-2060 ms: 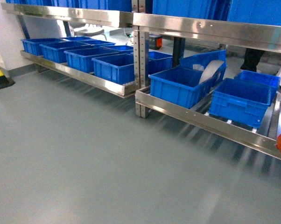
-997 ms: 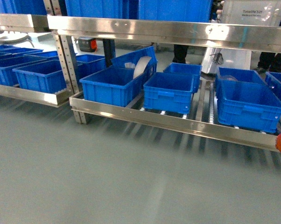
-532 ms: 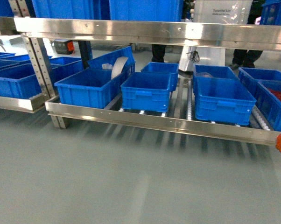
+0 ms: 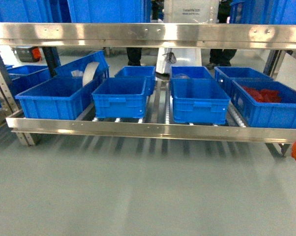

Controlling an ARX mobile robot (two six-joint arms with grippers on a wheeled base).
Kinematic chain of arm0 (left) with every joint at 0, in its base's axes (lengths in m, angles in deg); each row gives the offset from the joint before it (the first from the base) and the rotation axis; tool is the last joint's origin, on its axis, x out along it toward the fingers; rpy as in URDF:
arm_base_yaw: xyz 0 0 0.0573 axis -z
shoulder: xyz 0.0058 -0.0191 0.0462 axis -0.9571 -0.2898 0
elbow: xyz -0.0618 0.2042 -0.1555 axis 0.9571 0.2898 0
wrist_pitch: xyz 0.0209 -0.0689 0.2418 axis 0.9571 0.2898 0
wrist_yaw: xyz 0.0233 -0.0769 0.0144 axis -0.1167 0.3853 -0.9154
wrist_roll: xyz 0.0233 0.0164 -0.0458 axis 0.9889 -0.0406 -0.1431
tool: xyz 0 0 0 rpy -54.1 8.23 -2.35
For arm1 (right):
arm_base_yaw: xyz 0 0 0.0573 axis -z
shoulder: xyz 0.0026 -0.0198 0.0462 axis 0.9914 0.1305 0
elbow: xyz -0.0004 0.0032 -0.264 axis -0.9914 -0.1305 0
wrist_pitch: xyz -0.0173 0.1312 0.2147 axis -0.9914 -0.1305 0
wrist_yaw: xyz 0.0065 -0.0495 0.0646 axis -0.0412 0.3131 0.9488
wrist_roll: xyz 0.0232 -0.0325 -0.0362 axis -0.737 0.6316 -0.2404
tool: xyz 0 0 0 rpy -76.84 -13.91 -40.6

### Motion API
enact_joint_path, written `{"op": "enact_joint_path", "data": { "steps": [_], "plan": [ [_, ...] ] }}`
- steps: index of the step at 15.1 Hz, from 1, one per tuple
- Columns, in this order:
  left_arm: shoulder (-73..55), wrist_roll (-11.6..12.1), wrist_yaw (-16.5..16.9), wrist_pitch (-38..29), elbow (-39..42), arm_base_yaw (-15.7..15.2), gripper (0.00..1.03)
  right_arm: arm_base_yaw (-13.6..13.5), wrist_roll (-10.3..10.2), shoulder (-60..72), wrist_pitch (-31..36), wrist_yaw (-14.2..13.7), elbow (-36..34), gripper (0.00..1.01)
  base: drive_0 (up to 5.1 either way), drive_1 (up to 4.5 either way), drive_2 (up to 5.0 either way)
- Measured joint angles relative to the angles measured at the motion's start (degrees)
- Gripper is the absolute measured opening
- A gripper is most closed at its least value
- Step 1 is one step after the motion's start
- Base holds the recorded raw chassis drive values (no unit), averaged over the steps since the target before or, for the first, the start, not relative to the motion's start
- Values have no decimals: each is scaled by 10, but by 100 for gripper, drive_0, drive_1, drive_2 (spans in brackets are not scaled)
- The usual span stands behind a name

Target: Sort blue parts and orange caps into right shelf containers

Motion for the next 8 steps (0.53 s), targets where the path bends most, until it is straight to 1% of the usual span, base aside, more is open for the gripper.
{"op": "enact_joint_path", "data": {
  "steps": [1,4,6,8],
  "plan": [
    [0,0,3,0,0,2,45,1,0,0,1,-1,0,43,0,0,0],
    [2,0,0,-2,0,1,45,0,0,-1,2,0,0,43,-299,498,-193],
    [2,0,0,2,0,0,45,-1,0,-1,2,3,0,43,-1,404,-405],
    [3,0,-2,0,0,-2,45,0,0,0,0,0,0,43,-1,404,-405]
  ]
}}
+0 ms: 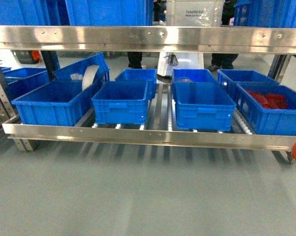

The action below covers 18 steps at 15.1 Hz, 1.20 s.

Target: Sort blue parts and orange caps into right shelf containers

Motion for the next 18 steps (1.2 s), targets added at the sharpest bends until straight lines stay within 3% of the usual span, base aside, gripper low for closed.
{"op": "enact_joint_path", "data": {
  "steps": [18],
  "plan": [
    [-3,0,2,2,0,2,45,0,0,0,-1,2,0,43,0,420,-420]
  ]
}}
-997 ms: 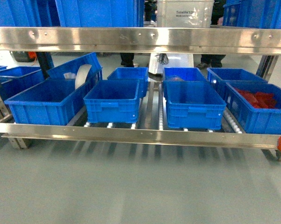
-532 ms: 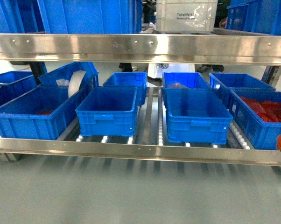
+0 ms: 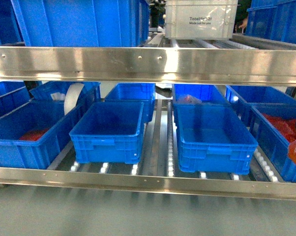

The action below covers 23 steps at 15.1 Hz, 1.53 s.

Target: Sort blue parts and orange caps into right shelf containers

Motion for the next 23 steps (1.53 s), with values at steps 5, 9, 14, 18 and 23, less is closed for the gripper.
{"op": "enact_joint_path", "data": {
  "steps": [5,9,14,18,23],
  "plan": [
    [2,0,0,-2,0,0,45,0,0,0,2,-2,0,43,1,434,-432],
    [-1,0,0,-5,0,0,45,0,0,0,3,-2,0,43,3,436,-431],
    [-1,0,0,-3,0,0,45,0,0,0,1,-2,0,43,1,87,-86],
    [0,0,0,-4,0,0,45,0,0,0,2,-2,0,43,0,0,0],
    [0,0,0,-3,0,0,45,0,0,0,2,-2,0,43,0,0,0]
  ]
}}
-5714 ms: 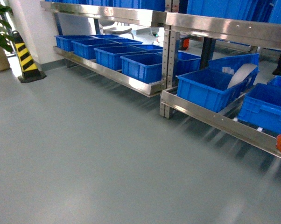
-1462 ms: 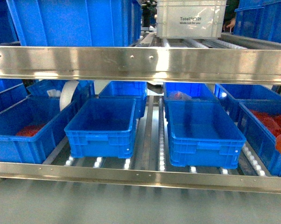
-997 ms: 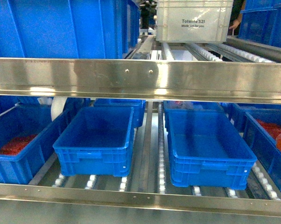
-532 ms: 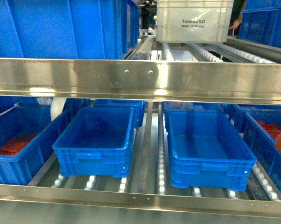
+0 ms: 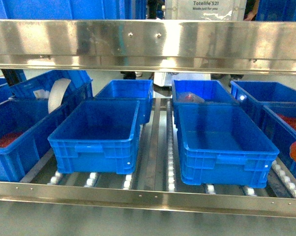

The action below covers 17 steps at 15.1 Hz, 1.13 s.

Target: Sort blue parts and orange caps into right shelf containers

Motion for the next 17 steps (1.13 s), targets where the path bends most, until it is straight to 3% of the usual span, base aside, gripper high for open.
{"op": "enact_joint_path", "data": {
  "steps": [17],
  "plan": [
    [0,-1,0,3,0,0,45,0,0,0,-1,0,0,43,0,0,0]
  ]
}}
